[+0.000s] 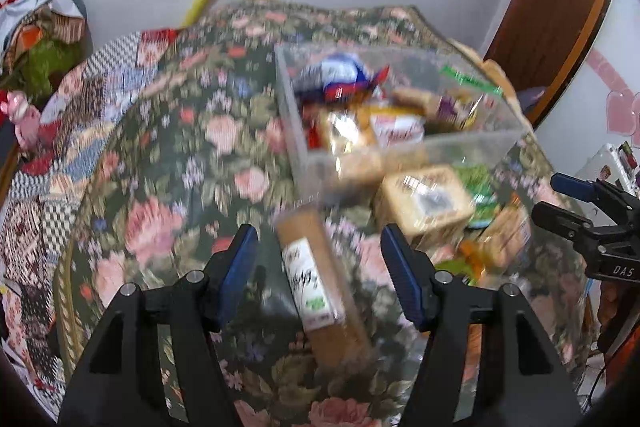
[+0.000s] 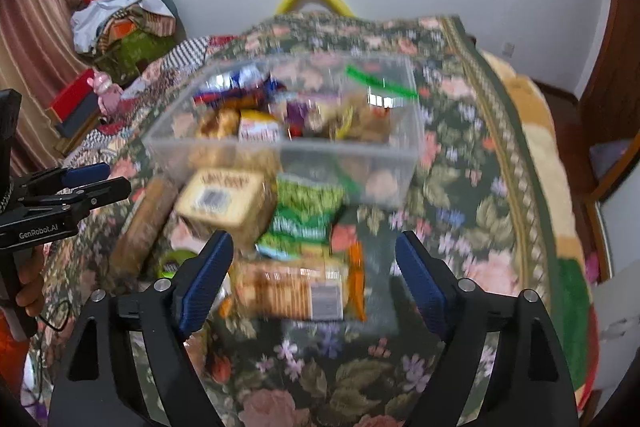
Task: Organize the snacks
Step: 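Grasp the cracker tube with the left tool while the right tool reaches toward the bread pack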
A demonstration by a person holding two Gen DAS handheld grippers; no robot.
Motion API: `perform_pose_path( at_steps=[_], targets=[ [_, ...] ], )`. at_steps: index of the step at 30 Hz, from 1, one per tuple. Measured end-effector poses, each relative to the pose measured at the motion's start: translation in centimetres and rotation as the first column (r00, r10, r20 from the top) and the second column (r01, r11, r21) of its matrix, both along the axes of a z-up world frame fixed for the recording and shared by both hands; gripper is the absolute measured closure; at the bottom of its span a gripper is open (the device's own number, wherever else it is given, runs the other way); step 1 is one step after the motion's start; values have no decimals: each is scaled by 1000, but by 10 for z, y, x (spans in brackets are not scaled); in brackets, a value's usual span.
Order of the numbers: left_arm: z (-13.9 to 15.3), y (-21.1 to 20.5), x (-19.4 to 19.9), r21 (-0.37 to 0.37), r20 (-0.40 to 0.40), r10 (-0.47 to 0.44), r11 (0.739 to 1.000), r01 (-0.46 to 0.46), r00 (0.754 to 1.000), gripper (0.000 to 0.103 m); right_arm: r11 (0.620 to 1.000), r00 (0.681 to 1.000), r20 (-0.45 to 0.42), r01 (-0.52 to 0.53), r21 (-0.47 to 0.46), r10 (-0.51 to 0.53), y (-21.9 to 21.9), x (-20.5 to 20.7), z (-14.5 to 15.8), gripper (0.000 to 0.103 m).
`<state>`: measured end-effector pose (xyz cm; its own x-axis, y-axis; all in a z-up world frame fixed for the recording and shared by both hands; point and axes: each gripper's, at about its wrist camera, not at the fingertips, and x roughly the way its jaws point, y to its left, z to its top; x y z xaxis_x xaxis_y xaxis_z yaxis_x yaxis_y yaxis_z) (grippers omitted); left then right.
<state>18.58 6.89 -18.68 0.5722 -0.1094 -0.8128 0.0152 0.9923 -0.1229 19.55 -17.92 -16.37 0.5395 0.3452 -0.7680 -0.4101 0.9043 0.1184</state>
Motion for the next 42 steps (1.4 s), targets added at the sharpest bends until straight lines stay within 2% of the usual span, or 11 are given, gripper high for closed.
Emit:
perform_pose_path(
  at_steps=[10,14,17,18,20,22,24,25,29,34,42],
  targets=[
    [-55,-2,0,-13,-116,-2,1000,0,993,39,1000,991,-132,-11,14,13,3,-2,-37,19],
    [-60,-1,-2,-20,-103,-1,1000,-1,995,39,1000,989,-144,-24,13,25,8,-2,-42,11],
    [-62,0,-1,-26,-91,13,1000,-15,996,39,1000,989,-146,-14,23,17,10,1,-43,9],
    [-62,0,-1,-26,-87,15,1000,-17,996,40,1000,990,-143,-13,22,16,10,1,-43,9],
    [-62,-1,-2,-34,-72,14,999,-16,997,53,1000,990,-138,-13,24,16,11,1,-43,9],
    [-60,-2,-1,-33,-65,11,999,-14,998,62,1000,990,-138,-17,21,20,13,1,-44,9],
    [-59,-4,-3,-9,-58,14,1000,-15,998,64,999,991,-133,-24,26,28,12,0,-44,17],
    [-58,-5,-5,-1,-57,13,1000,-13,998,65,999,991,-131,-30,31,34,12,0,-43,24],
    [-56,-4,-10,22,-60,11,1000,-9,998,69,999,991,-130,-33,43,38,13,-1,-41,33],
    [-52,0,-20,27,-63,24,999,-22,998,69,996,992,-123,-11,94,22,-1,-2,-32,57],
    [-25,5,-43,27,-4,47,999,-46,999,69,996,991,-135,-4,87,16,-10,-10,-28,56]
  ],
)
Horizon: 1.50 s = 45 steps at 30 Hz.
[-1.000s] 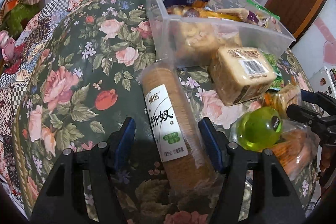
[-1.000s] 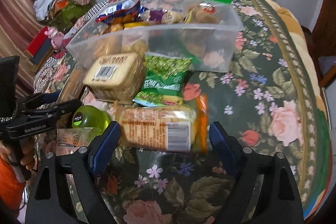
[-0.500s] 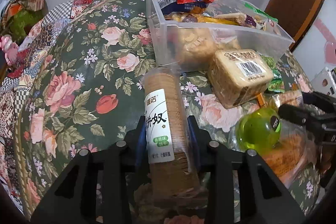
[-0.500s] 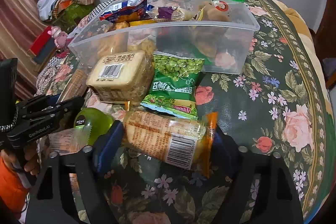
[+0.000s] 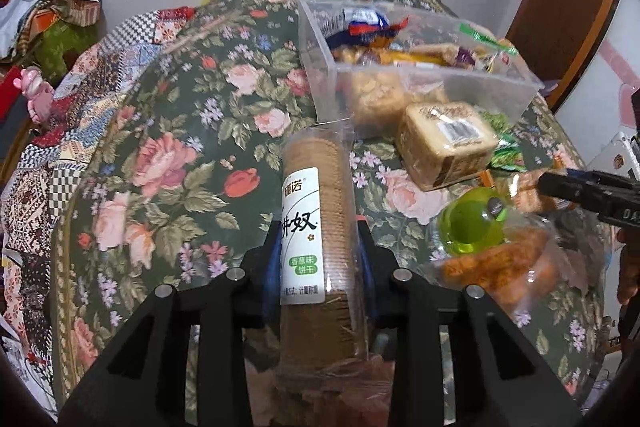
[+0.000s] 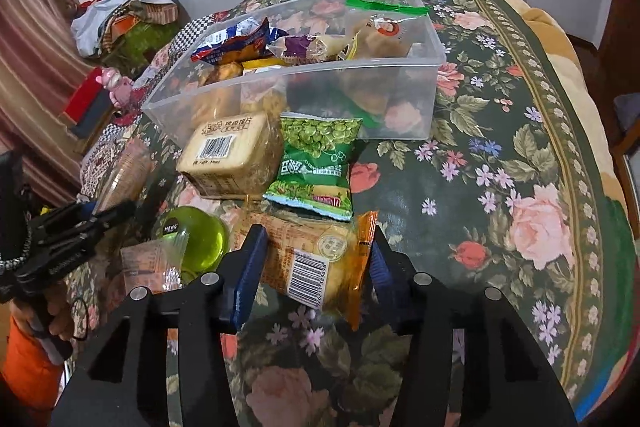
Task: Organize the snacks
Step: 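Grasp the cracker tube with the left tool while the right tool reaches toward the bread pack, then grasp the wrapped bread roll with the right tool while the left tool carries the cracker tube over the box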
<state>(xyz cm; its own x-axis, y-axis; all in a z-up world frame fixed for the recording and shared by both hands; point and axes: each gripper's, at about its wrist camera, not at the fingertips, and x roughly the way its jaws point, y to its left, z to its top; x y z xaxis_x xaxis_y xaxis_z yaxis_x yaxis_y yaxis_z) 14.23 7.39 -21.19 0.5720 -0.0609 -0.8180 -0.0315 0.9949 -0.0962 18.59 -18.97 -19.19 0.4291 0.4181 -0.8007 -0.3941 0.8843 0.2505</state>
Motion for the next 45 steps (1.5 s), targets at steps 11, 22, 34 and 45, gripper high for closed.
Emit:
perform_pose_path(
  at_steps=[11,22,34,45],
  targets=[
    [37,-2,-12,-5,76,-2,1000,3,997,69,998,999,35,5,-58,-3,0,-8,4,25],
    [36,-6,-11,-28,75,-7,1000,9,997,69,998,998,-51,-34,-58,31,32,15,-15,16],
    [47,-11,-3,-44,105,-15,999,20,994,69,988,998,17,-61,-141,64,40,4,-16,28],
    [81,-24,27,-60,187,-38,997,50,982,69,999,989,148,-12,-45,19,18,7,41,28]
  ],
)
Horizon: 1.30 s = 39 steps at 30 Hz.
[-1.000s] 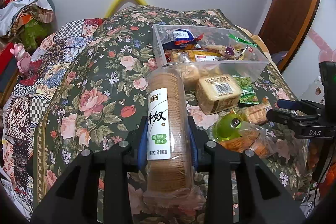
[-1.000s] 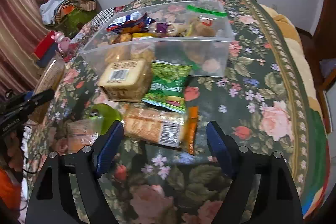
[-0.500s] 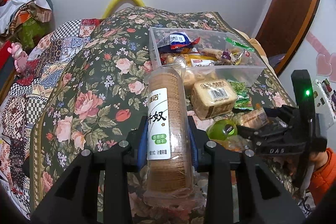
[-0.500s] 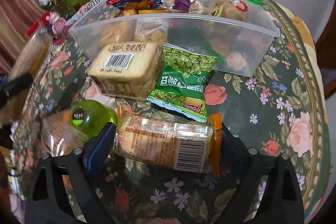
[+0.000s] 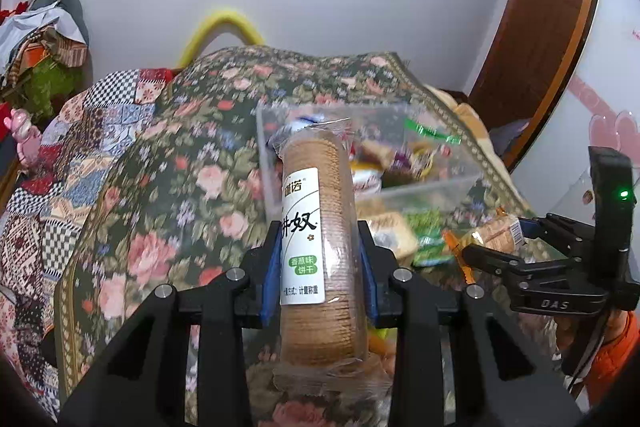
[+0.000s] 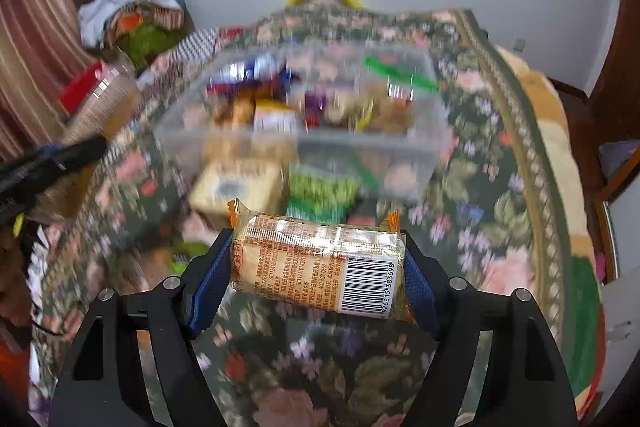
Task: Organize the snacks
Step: 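Grasp the wrapped bread roll with the right tool while the left tool carries the cracker tube over the box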
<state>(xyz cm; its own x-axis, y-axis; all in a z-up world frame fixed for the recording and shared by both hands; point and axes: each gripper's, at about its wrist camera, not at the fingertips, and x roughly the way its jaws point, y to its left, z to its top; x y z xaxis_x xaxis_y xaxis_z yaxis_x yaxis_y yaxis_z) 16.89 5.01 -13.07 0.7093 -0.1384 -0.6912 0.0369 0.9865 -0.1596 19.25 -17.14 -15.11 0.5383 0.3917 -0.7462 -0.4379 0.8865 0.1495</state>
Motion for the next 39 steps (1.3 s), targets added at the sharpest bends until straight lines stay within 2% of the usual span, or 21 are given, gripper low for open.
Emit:
perform_pose_path(
  at_steps=[7,15,24,31,36,39],
  targets=[
    [16,-9,39,-24,26,-15,1000,15,1000,69,998,996,89,19,66,-25,8,24,36,28],
    [19,-17,87,-29,22,-34,999,35,999,69,999,991,134,16,38,-21,23,68,51,28],
    [-5,-25,138,-42,-40,-54,998,52,998,69,999,995,99,19,-29,-16,34,124,40,28],
    [-27,-38,165,-54,-80,-78,996,73,994,69,998,997,75,29,-59,-24,33,147,29,25],
    [-39,-37,174,-78,-122,-76,995,67,990,68,999,999,13,34,-29,-34,24,154,22,22],
    [-37,-38,173,-94,-115,-95,992,84,989,65,999,999,13,38,-16,-38,21,153,23,21]
  ],
)
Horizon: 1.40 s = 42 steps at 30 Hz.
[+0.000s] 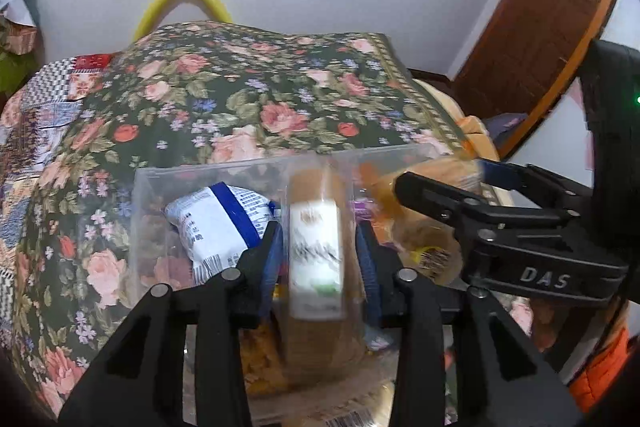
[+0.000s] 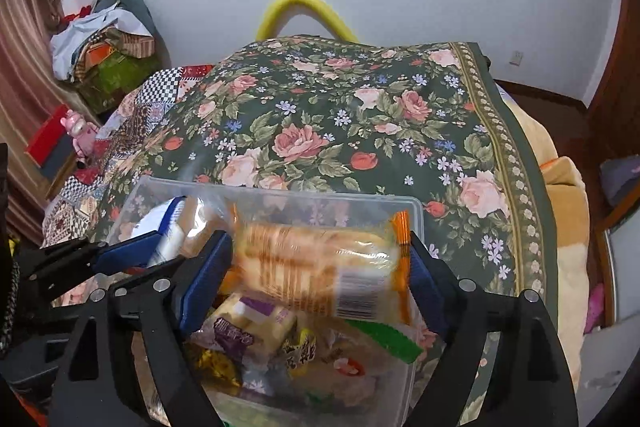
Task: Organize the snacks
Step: 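Grasp the wrapped bread roll with the right tool while the left tool carries the cracker tube over the box, then open both tools to drop the cracker tube and bread roll into the box, then grasp the orange-filled clear bag with the left tool while the right tool grasps the green bottle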
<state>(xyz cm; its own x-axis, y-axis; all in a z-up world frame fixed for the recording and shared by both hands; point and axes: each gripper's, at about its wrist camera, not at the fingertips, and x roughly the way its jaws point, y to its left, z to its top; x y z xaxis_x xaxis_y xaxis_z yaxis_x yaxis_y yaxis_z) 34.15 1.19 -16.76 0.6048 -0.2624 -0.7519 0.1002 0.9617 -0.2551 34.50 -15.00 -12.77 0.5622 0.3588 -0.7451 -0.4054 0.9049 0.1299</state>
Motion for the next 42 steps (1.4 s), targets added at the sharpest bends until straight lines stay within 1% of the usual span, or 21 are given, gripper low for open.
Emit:
perform_pose_path(
  at_steps=[4,8,9,11,14,15,18,20,25,30,33,36,38,42],
  targets=[
    [16,-7,-13,72,51,-15,997,11,999,62,1000,1000,28,1,1,-1,-3,-10,9,20],
    [34,-7,-33,100,87,-22,995,13,996,57,1000,998,57,3,13,-3,-8,-27,23,20],
    [38,-7,-39,105,97,-23,994,13,995,56,1000,998,68,1,10,-2,-10,-35,28,20],
    [47,-5,-53,112,116,-22,994,9,993,50,1000,996,88,-1,4,1,-12,-46,32,20],
    [57,-1,-75,115,136,-13,993,-3,991,44,1000,993,115,-10,-11,12,-14,-68,39,20],
    [60,0,-82,116,139,-11,993,-5,990,44,1000,992,121,-13,-13,14,-16,-76,40,20],
    [63,3,-104,124,140,0,992,-18,990,38,1000,992,125,-23,-8,24,-21,-98,40,20],
    [62,6,-119,114,134,12,993,-28,991,36,1000,991,129,-23,-11,24,-24,-114,38,20],
    [48,5,-150,94,88,13,995,-21,996,33,1000,994,105,-31,-8,31,-28,-143,26,20],
    [17,-2,-175,79,-5,4,997,-3,1000,32,1000,998,58,-27,15,26,-35,-164,12,20],
    [-1,-7,-185,78,-50,12,997,-8,999,32,1000,999,33,-20,17,19,-39,-175,3,20],
    [-21,-9,-194,39,-106,25,999,-21,994,31,1000,1000,15,-18,0,18,-39,-186,-5,20],
    [-29,-12,-199,44,-123,27,999,-22,992,31,1000,1000,2,-16,-7,16,-40,-190,-10,20],
    [-38,-20,-209,69,-120,10,998,-2,993,31,1000,1000,-14,-12,-9,12,-41,-198,-15,20]
  ],
)
